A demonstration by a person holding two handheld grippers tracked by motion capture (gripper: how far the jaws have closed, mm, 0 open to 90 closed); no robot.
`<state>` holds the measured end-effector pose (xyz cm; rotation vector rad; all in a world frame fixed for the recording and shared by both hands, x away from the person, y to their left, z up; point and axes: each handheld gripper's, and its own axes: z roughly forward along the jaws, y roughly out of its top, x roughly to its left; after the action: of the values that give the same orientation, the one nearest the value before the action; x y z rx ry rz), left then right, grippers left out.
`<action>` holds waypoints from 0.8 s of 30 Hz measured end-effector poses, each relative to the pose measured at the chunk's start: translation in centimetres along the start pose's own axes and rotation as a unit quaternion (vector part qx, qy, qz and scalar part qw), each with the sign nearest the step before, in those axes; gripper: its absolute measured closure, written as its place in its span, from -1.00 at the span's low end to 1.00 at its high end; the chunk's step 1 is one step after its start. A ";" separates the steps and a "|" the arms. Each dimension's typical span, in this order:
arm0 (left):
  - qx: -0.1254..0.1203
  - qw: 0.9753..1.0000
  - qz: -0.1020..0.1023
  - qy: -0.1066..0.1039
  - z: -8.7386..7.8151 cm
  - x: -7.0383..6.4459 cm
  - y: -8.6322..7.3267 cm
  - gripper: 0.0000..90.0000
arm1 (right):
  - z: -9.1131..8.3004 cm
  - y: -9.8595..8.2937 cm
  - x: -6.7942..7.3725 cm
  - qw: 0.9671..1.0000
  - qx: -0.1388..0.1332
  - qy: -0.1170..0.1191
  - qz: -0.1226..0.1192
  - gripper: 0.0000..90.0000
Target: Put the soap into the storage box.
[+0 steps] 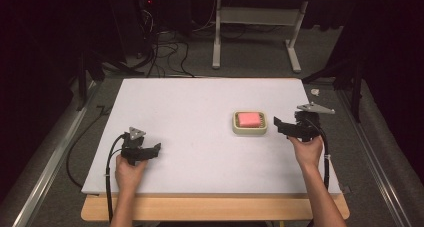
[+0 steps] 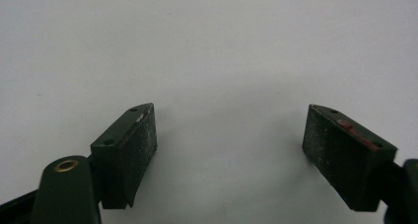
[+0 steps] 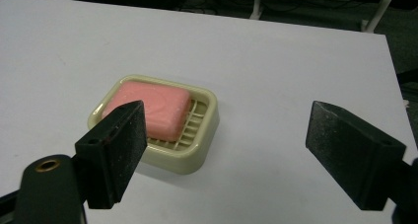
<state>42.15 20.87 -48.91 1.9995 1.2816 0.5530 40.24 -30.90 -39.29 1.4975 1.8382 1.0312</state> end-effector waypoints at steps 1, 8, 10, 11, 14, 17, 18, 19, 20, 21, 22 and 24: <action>0.000 1.000 0.000 0.000 0.0 0.0 0.0 -0.52 | 0.0 0.0 0.0 1.000 0.000 0.000 0.000 -0.63; 0.000 1.000 0.000 0.000 0.0 0.0 0.0 -0.52 | -0.8 -0.7 -0.7 1.000 -0.005 -0.004 0.007 -0.63; 0.000 1.000 0.000 0.000 0.0 0.0 0.0 -0.52 | -0.9 -0.9 -0.8 1.000 -0.007 -0.004 0.008 -0.63; 0.000 1.000 0.000 0.000 0.0 0.0 0.0 -0.52 | -0.9 -0.9 -0.8 1.000 -0.007 -0.004 0.008 -0.63; 0.000 1.000 0.000 0.000 0.0 0.0 0.0 -0.52 | -1.1 -1.2 -0.9 1.000 -0.007 -0.004 0.008 -0.62; 0.000 1.000 0.000 0.000 0.0 0.0 0.0 -0.52 | -1.1 -1.6 -1.1 1.000 -0.006 -0.005 0.010 -0.62; 0.000 1.000 0.000 0.000 0.0 0.0 0.0 -0.52 | -1.1 -1.8 -1.2 1.000 -0.006 -0.005 0.013 -0.62; 0.000 1.000 0.000 0.000 0.0 0.0 0.0 -0.52 | -1.2 -2.0 -1.3 1.000 -0.005 -0.006 0.018 -0.62; 0.000 1.000 0.000 0.000 0.0 0.0 0.0 -0.52 | -1.2 -2.2 -1.5 1.000 -0.006 -0.007 0.020 -0.62; 0.000 1.000 0.000 0.000 0.0 0.0 0.0 -0.52 | -1.2 -2.3 -1.6 1.000 -0.007 -0.007 0.022 -0.61; 0.000 1.000 0.000 0.000 0.0 0.0 0.0 -0.52 | -1.3 -2.5 -1.6 1.000 -0.005 -0.006 0.024 -0.61; 0.000 1.000 -0.001 0.000 0.0 0.0 0.0 -0.52 | -1.3 -2.6 -1.6 1.000 -0.004 -0.007 0.025 -0.61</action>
<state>42.16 20.88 -48.91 1.9988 1.2823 0.5520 38.13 -33.01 -40.85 1.5487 1.7940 1.0484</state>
